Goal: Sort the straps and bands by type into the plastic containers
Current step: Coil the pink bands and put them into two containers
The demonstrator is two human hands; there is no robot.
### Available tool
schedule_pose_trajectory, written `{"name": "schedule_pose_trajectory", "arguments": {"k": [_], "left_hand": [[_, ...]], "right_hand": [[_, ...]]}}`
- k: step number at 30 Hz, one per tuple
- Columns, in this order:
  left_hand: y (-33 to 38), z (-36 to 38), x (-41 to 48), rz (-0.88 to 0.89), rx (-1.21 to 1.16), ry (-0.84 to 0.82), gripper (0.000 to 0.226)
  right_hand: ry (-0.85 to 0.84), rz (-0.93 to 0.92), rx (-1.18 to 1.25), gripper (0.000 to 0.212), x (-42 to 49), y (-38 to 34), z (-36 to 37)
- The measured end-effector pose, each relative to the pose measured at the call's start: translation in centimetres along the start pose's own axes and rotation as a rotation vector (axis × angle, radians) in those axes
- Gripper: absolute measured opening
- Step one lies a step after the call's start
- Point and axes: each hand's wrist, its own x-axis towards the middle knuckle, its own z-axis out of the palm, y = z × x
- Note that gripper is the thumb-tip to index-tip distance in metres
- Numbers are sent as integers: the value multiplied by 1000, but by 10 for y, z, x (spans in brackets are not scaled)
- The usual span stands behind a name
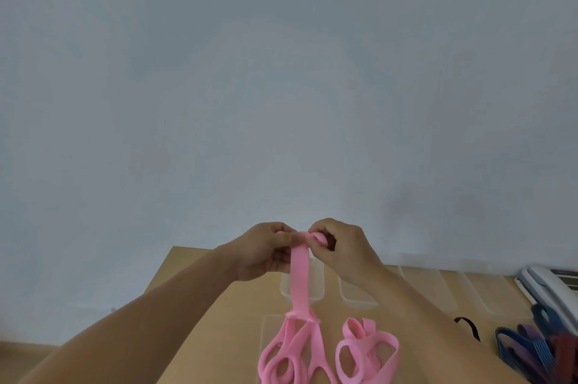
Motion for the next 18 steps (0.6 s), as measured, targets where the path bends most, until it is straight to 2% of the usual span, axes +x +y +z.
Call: {"name": "schedule_pose_trajectory", "arguments": {"k": [2,4,8,11,13,16,18], "left_hand": [[2,1,-1,-20,-46,-24,5],[4,3,1,-35,-83,-30,14],[6,3,6,-96,-166,16,19],[4,2,7,-70,-140,6,11],[2,2,6,-33,-129,24,6],[2,0,4,24,-101,117,21],[3,1,1,83,-78,143,28]], "right_hand": [[11,-82,-47,4,0,2,1],[49,-145,-84,6,-1,5,3],[70,-208,-106,12,0,10,5],[50,-219,-38,16,-1,10,5],[18,-139,51,21,-1,8,4],[-70,105,271,30,-1,2,2],[-90,206,422,33,0,-2,-1]]}}
